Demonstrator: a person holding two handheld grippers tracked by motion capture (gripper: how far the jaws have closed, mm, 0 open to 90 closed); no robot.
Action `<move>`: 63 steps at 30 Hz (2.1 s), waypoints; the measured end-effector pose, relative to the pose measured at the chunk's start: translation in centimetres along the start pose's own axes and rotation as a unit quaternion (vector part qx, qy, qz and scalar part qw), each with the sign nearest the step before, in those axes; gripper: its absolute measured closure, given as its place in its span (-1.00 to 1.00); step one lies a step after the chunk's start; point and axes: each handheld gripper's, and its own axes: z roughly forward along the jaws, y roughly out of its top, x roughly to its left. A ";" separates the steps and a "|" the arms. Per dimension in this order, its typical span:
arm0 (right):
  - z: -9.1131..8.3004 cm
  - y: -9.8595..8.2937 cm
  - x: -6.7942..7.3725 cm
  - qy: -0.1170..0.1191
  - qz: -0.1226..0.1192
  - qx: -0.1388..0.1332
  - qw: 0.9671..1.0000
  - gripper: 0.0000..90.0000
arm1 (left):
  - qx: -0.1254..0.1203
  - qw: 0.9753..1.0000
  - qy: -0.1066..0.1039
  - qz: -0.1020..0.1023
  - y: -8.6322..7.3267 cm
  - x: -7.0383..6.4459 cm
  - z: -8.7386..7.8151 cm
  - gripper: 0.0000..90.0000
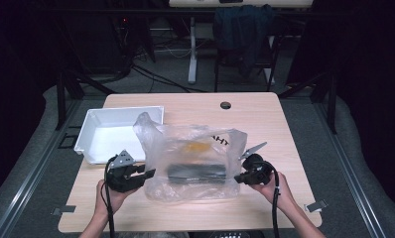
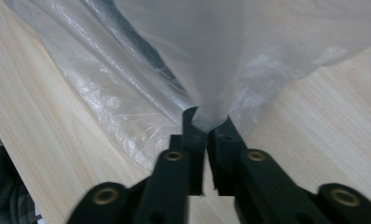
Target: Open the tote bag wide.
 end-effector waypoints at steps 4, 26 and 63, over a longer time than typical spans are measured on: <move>-0.8 -0.1 -0.1 0.009 0.004 -0.016 1.000 0.49 | 0.008 1.000 -0.009 -0.012 -0.3 0.8 0.7 0.83; -3.4 1.3 0.4 0.000 0.004 -0.120 0.993 1.00 | 0.033 0.999 -0.023 -0.031 -0.8 1.4 1.8 0.90; -3.3 0.3 0.1 0.012 0.009 -0.109 0.994 1.00 | -0.006 1.000 -0.008 -0.028 0.0 1.2 0.1 0.99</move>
